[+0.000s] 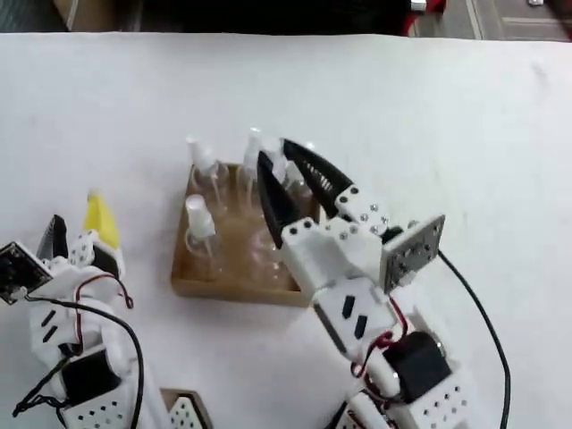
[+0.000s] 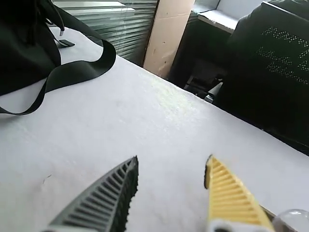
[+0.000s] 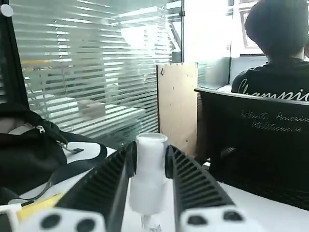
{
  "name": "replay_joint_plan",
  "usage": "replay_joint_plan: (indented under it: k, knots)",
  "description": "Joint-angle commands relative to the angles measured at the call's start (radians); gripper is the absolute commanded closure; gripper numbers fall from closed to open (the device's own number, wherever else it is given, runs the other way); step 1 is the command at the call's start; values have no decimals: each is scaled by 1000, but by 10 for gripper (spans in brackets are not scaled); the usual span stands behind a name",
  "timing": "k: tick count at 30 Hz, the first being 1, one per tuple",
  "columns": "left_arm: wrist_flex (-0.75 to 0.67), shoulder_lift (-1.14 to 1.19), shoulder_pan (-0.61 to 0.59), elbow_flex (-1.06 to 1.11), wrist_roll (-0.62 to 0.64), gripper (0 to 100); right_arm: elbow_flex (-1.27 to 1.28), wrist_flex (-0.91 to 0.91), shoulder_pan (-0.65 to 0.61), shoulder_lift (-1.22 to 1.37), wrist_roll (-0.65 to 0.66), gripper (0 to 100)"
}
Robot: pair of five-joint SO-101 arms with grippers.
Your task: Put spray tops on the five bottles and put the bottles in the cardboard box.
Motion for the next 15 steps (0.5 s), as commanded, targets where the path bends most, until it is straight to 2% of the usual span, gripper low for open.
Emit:
replay_joint_plan:
  k: [1,5,11,15]
  knots:
    - [-31,1,10,-12,-12,786,-3,54,-27,-38,-3,983]
    - [-31,1,10,-12,-12,786,15,47,-13,-30,-2,983]
    - [-31,1,10,-9,-12,786,143,-111,-8,-25,-2,983]
    - [-31,1,10,-5,-14,786,166,-137,-8,-33,-2,983]
